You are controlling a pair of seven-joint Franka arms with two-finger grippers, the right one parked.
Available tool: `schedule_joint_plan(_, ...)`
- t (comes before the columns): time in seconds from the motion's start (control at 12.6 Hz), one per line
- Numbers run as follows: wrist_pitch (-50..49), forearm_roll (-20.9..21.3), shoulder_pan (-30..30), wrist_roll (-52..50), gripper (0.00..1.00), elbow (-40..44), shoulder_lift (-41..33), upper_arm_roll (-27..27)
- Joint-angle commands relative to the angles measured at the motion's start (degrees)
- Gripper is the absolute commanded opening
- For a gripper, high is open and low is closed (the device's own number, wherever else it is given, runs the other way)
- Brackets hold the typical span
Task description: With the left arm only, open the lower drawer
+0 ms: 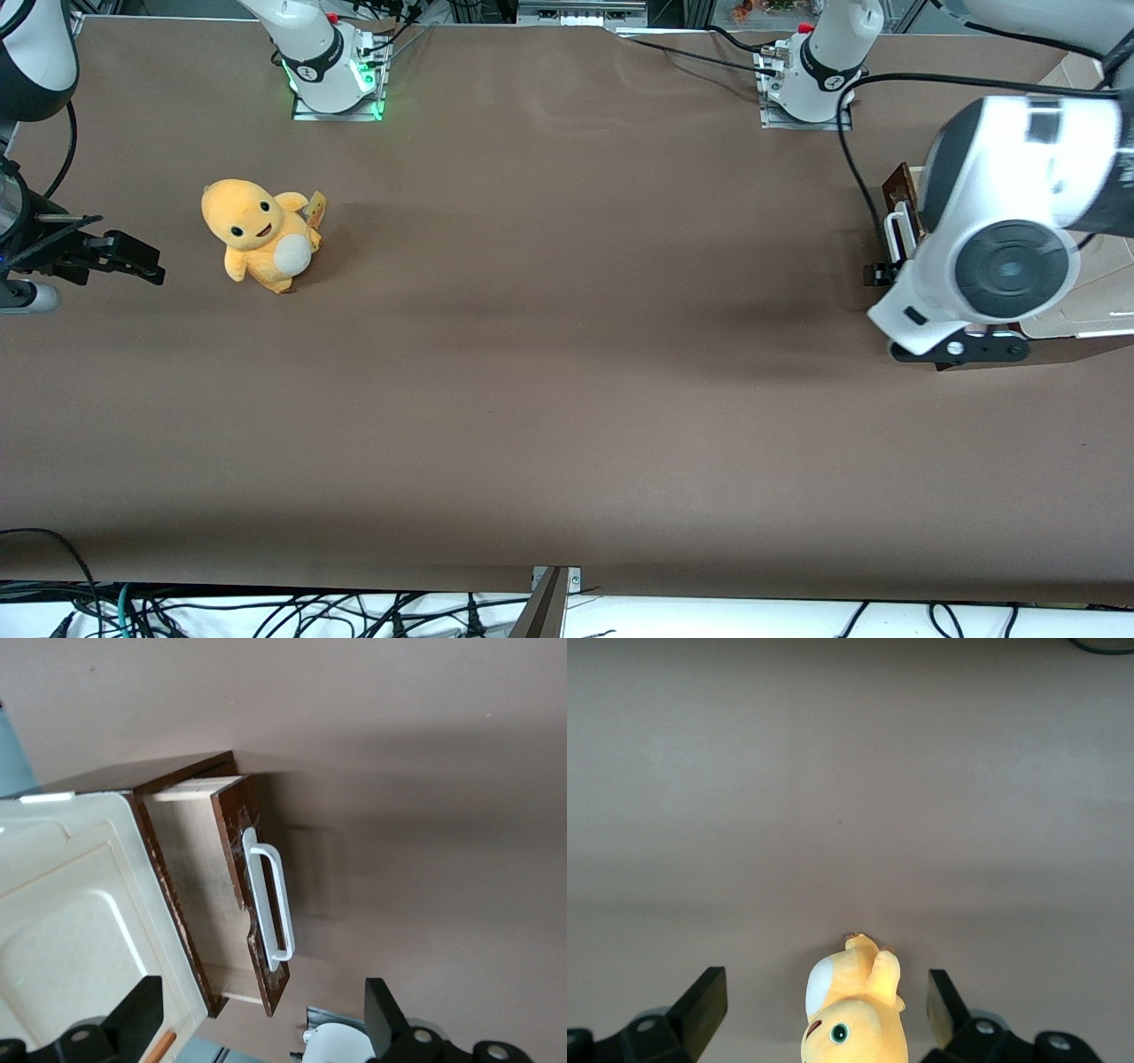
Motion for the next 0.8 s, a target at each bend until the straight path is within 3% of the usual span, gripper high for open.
schedule_joint_plan(0.0,1.6,-2.7,0.4,6.6,1.0,-0.1,-1.9,2.7)
schedule_joint_plan(0.72,3.3,-4.9,1.3,7.3,1.0,-0.2,-2.4,4.2)
